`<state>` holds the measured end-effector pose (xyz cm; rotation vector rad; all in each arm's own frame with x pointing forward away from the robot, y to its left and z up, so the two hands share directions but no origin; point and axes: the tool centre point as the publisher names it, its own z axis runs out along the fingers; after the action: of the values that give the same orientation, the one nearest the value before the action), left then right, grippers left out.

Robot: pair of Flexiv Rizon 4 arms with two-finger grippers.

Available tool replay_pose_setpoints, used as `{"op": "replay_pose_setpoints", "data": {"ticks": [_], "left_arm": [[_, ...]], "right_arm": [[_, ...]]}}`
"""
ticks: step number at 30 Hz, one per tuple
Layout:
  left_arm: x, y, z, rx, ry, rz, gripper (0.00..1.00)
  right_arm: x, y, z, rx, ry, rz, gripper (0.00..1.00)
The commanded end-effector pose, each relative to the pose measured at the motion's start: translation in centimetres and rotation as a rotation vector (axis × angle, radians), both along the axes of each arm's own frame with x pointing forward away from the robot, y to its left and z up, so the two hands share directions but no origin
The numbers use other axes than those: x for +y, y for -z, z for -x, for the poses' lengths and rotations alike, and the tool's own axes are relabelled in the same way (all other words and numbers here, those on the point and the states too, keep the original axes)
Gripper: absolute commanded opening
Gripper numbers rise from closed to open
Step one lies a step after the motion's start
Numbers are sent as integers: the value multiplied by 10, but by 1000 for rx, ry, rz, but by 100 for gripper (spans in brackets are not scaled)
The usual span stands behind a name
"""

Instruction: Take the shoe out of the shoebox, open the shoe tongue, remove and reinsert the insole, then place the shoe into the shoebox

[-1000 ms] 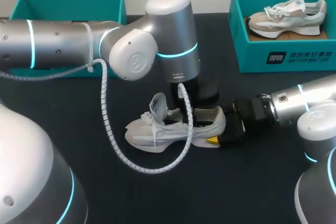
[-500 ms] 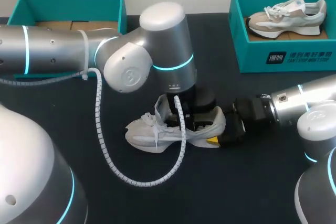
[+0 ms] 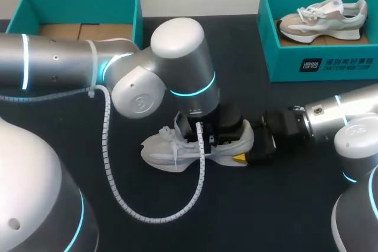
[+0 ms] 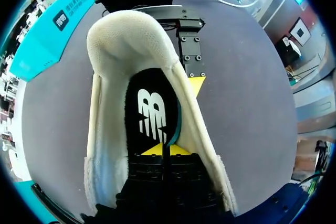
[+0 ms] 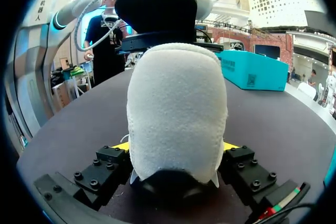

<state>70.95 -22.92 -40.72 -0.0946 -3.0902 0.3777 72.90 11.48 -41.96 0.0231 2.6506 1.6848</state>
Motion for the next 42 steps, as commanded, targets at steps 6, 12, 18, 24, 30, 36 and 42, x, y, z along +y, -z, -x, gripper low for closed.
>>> {"op": "replay_pose_setpoints", "data": {"ticks": [6, 12, 18, 24, 30, 36, 42], "left_arm": [[19, -25, -6, 83, -24, 35, 0], [26, -42, -6, 156, -27, 42, 0], [33, -56, -4, 212, -39, 59, 0], [45, -71, -7, 218, -72, 94, 0], [43, -86, -10, 233, -85, 137, 0], [27, -103, -6, 237, -87, 183, 0], [5, -118, -3, 229, -98, 244, 0]], "right_arm": [[1, 4, -1, 2, 1, 4, 0], [1, 4, -1, 2, 1, 4, 0], [1, 4, -1, 2, 1, 4, 0], [1, 4, -1, 2, 1, 4, 0], [1, 4, -1, 2, 1, 4, 0], [1, 4, -1, 2, 1, 4, 0], [1, 4, -1, 2, 1, 4, 0]]}}
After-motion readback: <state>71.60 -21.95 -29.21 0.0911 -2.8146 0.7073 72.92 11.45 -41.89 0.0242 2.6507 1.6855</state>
